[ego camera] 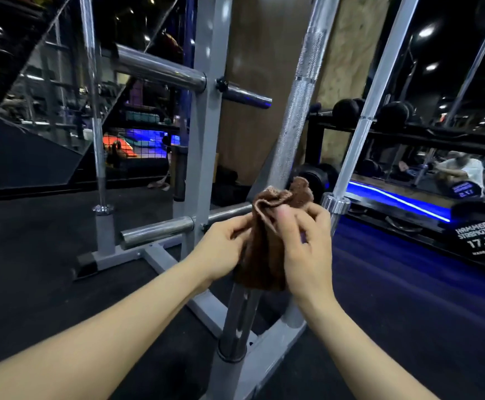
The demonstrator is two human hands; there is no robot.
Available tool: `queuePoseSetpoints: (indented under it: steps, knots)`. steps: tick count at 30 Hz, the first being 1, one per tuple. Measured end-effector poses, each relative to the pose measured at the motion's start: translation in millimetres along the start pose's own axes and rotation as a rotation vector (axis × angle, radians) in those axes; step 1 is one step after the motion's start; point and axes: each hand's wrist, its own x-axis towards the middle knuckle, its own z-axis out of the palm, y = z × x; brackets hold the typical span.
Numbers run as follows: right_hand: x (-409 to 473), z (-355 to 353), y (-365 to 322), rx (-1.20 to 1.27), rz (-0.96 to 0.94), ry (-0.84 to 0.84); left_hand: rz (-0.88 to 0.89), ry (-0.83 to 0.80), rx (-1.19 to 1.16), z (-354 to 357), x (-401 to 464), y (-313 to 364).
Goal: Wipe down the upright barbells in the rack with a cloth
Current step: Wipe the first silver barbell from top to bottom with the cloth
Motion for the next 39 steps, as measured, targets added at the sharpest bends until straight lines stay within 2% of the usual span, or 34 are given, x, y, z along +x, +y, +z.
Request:
queuePoseSetpoints:
  steps: [2,5,7,11,17,19,23,28,32,36,39]
  knots:
    - [3.8,1.1,0.9,0.041,0.029,0.004,-0.012,-0.004,-0.023,-1.3,0.9,-0.1]
    - [13.1,13.2,5.4,-0.106,0.027,0.106,-0.029,-0.01,-0.07,-1.6,2.6,1.0]
    - [16.4,21.9,3.1,-0.11,0.064,0.119,-0.054,-0.04,-0.094,-3.4,4.0,1.1]
    - [21.4,22.5,6.9,-0.231,0.08,-0.038,-0.093,-0.091,-0.148,-7.2,5.7,-0.4]
    - [35.9,-16.5,28.1,-0.254,-0.141,-0.284,-0.086,-0.072,-0.097,-9.1,7.4,-0.3]
    - [35.5,-23.7,33.7,-0.232,-0.162,-0.308,-0.091,-0.062,-0.085,-8.7,7.7,-0.5]
    - [28.5,-5.8,24.2,-0.108,-0.083,-0.214,-0.112,-0.033,-0.097,-5.5,4.8,0.4]
    - [30.9,11.8,20.8,-0.253,-0.102,-0.175,-0.125,-0.028,-0.096,-7.4,5.0,1.0]
    - [37.4,-14.4,36.4,-0.213,-0.103,-0.225,-0.119,-0.046,-0.063,-7.2,3.2,4.6]
    - [31.4,-5.0,26.4,-0.148,-0.07,-0.13,-0.118,-0.038,-0.052,-6.8,1.7,4.8]
    - [20.8,24.0,9.7,-0.339,-0.119,-0.111,-0.133,-0.031,-0.082,-5.3,-0.1,7.4]
